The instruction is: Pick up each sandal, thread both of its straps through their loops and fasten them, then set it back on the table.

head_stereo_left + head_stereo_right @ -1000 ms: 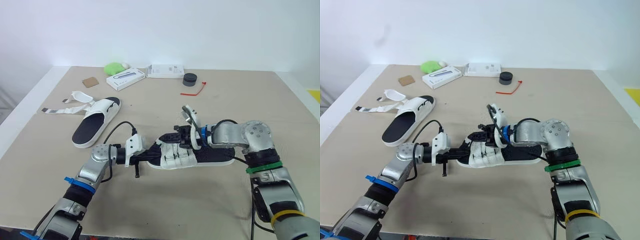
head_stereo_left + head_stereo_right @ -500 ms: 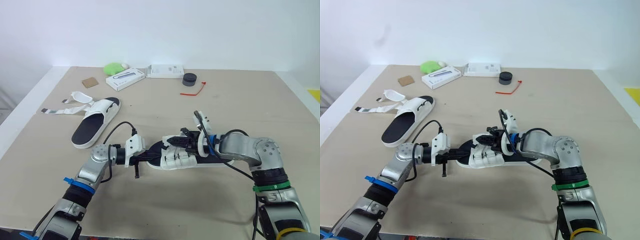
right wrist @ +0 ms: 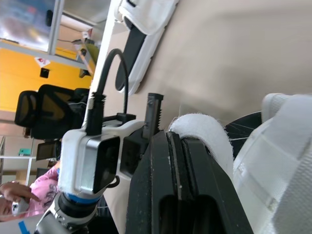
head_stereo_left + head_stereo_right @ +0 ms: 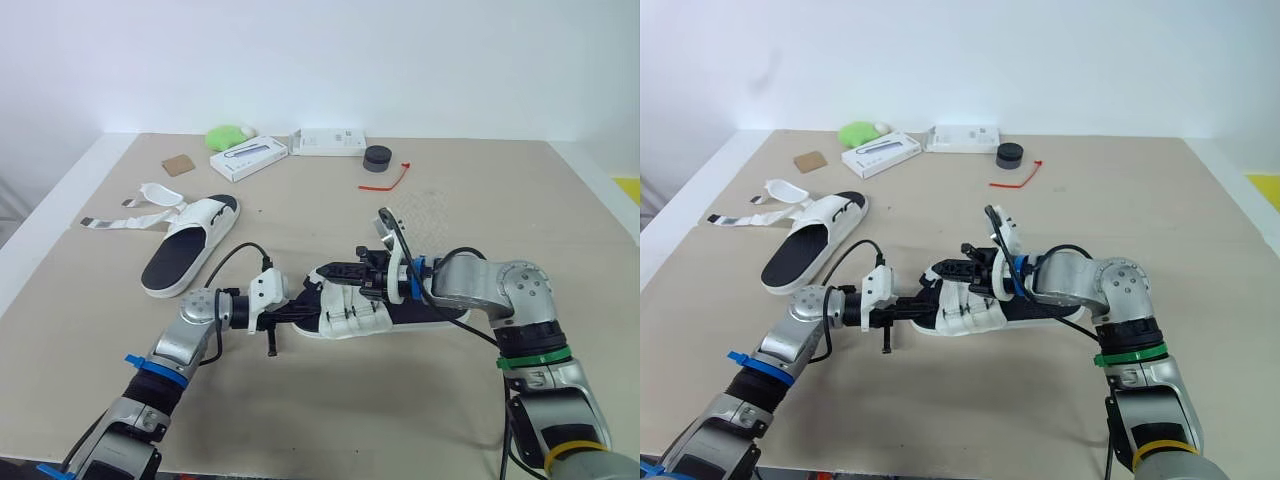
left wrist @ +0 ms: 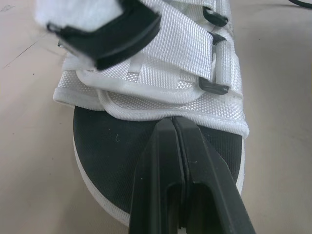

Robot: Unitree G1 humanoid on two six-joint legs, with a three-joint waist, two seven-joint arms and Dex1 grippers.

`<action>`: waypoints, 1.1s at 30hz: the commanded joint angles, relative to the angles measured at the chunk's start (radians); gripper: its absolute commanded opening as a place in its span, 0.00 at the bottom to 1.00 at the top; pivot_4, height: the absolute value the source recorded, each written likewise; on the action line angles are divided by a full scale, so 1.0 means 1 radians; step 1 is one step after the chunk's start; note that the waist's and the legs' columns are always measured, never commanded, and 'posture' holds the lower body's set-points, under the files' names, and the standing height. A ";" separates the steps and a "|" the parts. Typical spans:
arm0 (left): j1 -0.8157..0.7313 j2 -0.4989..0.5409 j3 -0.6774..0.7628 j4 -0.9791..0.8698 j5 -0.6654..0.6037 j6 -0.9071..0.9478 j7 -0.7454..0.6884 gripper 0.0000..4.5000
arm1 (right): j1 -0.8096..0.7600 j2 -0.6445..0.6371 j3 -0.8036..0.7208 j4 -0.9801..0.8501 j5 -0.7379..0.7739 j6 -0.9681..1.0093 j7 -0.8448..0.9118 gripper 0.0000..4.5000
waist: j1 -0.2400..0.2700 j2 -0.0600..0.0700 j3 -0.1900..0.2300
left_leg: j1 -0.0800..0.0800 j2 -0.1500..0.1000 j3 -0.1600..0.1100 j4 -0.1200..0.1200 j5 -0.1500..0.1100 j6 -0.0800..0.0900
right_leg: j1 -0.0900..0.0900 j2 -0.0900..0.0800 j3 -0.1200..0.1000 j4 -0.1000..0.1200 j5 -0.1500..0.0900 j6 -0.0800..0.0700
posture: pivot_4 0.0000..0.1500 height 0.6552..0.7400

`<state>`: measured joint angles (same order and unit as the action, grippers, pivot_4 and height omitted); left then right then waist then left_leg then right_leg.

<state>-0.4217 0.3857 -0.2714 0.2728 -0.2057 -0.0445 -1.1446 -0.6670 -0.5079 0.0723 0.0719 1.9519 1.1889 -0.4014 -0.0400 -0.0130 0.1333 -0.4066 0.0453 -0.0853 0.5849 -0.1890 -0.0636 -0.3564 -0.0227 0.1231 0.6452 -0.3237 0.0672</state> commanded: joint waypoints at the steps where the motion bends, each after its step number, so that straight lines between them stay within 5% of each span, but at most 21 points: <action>1: 0.105 0.033 -0.106 0.127 0.110 0.097 -0.009 0.00 | -0.038 0.011 -0.008 -0.035 0.003 -0.021 0.030 0.01 | -0.004 0.000 0.000 | 0.000 0.000 0.000 0.000 0.000 0.000 | 0.000 0.000 0.000 0.000 0.000 0.000 | 1.00 1.00; 18: 0.106 0.026 -0.110 0.122 0.109 0.103 -0.002 0.00 | -0.015 0.073 -0.081 0.232 -0.311 -0.058 -0.030 0.01 | -0.006 -0.003 -0.004 | 0.002 0.000 0.000 0.000 0.000 0.000 | 0.001 0.000 0.000 0.000 0.000 0.000 | 1.00 1.00; 23: 0.114 0.029 -0.112 0.114 0.105 0.107 0.005 0.00 | -0.022 0.079 -0.135 0.226 -0.316 -0.048 -0.058 0.54 | -0.006 -0.004 -0.005 | 0.002 0.000 0.000 0.000 0.001 0.001 | 0.001 0.000 0.000 0.000 0.002 0.000 | 1.00 1.00; 25: 0.115 0.029 -0.114 0.111 0.104 0.108 0.007 0.00 | -0.024 0.078 -0.144 0.209 -0.322 -0.042 -0.053 0.66 | -0.006 -0.004 -0.005 | 0.003 0.000 0.000 0.000 0.002 0.003 | 0.001 0.000 0.000 0.000 0.002 -0.001 | 1.00 1.00; 33: 0.110 0.024 -0.116 0.119 0.105 0.105 0.009 0.00 | -0.062 0.051 -0.137 0.145 -0.368 -0.005 -0.017 0.66 | -0.006 -0.004 -0.005 | 0.002 0.000 0.001 0.000 0.002 0.003 | 0.001 -0.001 0.000 0.000 0.002 -0.001 | 1.00 1.00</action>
<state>-0.4124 0.3837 -0.2739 0.2661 -0.2044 -0.0255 -1.1079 -0.7072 -0.3976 -0.0102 0.2133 1.6746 1.2090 -0.3926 -0.0458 -0.0167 0.1285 -0.4047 0.0457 -0.0843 0.5850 -0.1870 -0.0604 -0.3556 -0.0233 0.1235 0.6452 -0.3215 0.0664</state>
